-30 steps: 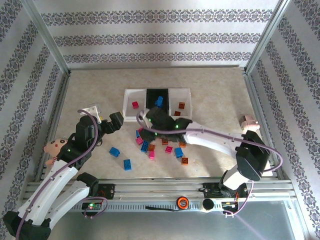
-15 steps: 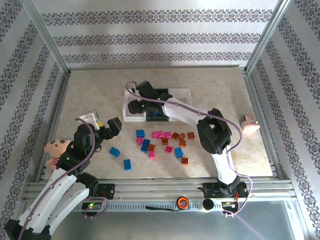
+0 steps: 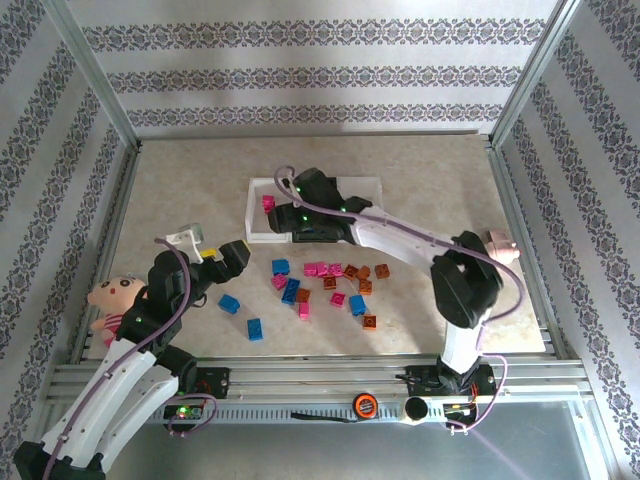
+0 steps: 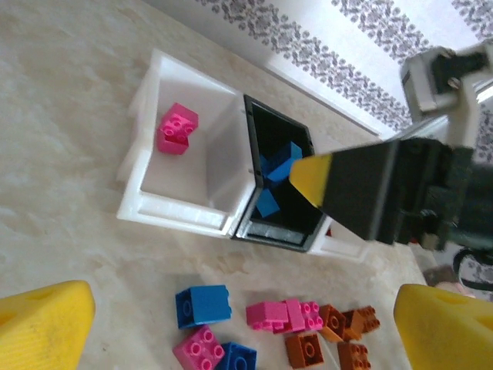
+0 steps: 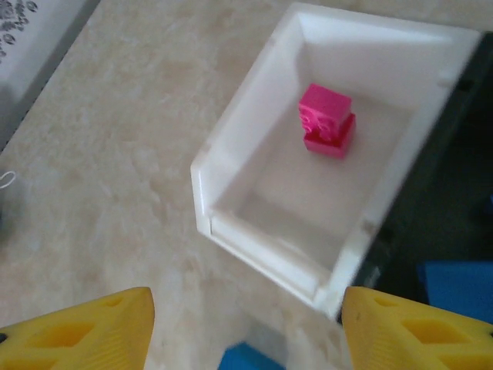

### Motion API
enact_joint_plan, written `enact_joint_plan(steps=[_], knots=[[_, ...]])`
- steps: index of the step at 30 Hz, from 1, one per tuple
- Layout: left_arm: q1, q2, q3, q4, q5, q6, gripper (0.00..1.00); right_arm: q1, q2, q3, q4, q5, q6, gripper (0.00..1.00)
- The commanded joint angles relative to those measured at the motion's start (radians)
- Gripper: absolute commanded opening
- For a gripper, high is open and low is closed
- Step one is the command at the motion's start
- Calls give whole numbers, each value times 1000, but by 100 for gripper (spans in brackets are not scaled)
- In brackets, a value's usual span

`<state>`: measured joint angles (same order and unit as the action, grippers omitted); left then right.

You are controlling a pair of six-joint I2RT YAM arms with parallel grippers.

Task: Sort the legos into containers by color
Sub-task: Place the lego in the container, then pick up the lego from the middle-left of the table.

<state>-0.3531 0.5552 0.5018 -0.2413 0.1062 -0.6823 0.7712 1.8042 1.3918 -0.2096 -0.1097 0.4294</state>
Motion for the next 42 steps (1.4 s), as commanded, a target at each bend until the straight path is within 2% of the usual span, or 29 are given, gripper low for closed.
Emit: enact_joint_plan(steps=[1, 4, 7, 9, 13, 17, 20, 23, 28, 33, 42], knots=[[14, 56, 34, -108, 83, 23, 100, 23, -121, -152, 82, 29, 32, 67], [-4, 110, 24, -212, 127, 31, 88, 28, -217, -303, 116, 43, 54, 67], [-74, 95, -13, -305, 89, 10, 83, 30, -291, -417, 139, 55, 73, 67], [-149, 68, -27, -385, 28, -7, 81, 31, -329, -473, 151, 63, 83, 67], [-419, 74, -13, -511, -182, -116, 79, 31, -388, -556, 174, 75, 101, 67], [-592, 202, -15, -557, -246, -206, 75, 30, -418, -598, 187, 91, 111, 68], [-673, 318, -22, -518, -276, -239, 73, 30, -435, -615, 193, 95, 112, 68], [-678, 408, -6, -472, -293, -233, 71, 30, -459, -629, 193, 100, 112, 68], [-676, 458, -19, -338, -284, -213, 71, 29, -514, -657, 181, 110, 105, 68], [-666, 548, -12, -286, -268, -190, 70, 28, -586, -696, 173, 132, 106, 68], [-645, 633, 0, -265, -246, -156, 51, 21, -670, -740, 151, 152, 112, 68]])
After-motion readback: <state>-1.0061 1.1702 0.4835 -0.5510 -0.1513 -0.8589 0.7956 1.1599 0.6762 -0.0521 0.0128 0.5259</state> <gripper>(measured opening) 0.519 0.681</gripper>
